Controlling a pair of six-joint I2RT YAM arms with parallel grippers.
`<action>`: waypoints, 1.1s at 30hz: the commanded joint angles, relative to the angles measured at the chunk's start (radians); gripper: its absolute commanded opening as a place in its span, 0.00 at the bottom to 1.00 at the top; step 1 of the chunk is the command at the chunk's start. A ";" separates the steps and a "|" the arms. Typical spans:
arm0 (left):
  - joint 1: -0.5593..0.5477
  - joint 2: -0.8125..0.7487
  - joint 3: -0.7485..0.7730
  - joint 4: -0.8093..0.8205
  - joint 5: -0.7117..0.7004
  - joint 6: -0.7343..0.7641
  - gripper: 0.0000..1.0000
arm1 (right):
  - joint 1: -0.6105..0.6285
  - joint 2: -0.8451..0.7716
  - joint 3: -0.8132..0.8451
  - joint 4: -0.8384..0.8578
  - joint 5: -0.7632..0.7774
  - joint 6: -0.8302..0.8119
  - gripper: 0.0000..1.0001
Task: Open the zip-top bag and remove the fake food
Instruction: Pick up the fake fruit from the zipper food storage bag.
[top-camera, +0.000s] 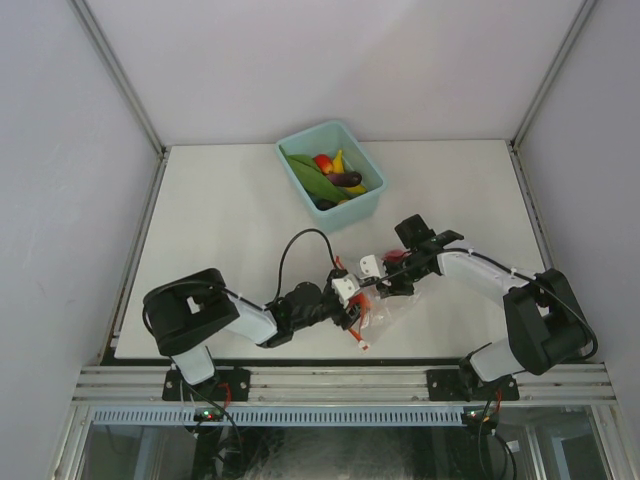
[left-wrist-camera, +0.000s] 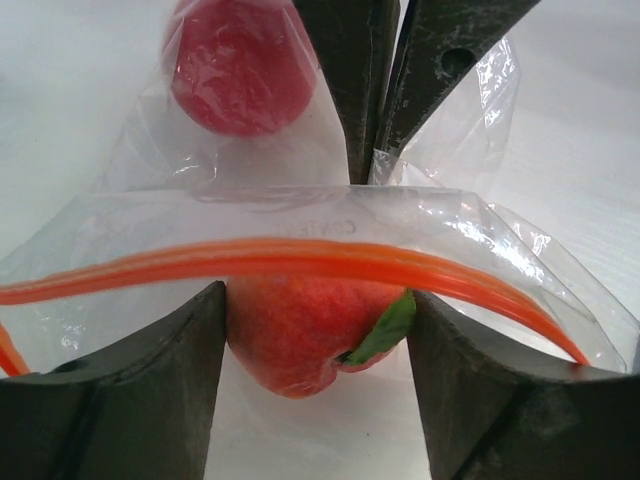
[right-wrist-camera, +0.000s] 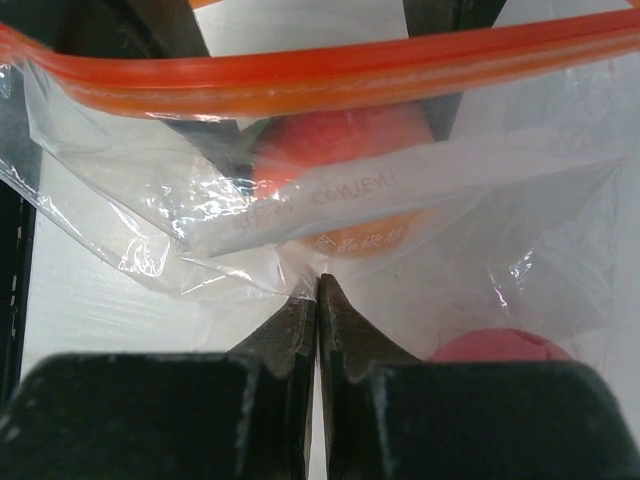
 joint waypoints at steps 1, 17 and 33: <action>0.007 0.005 0.044 -0.056 -0.054 -0.035 0.63 | 0.009 -0.024 0.034 -0.004 -0.097 -0.019 0.00; 0.007 -0.183 -0.123 -0.079 -0.122 -0.076 0.53 | 0.003 -0.027 0.013 0.013 -0.056 -0.016 0.00; 0.113 -0.396 -0.176 -0.198 -0.017 -0.411 0.40 | -0.004 -0.032 0.007 0.028 -0.042 -0.004 0.00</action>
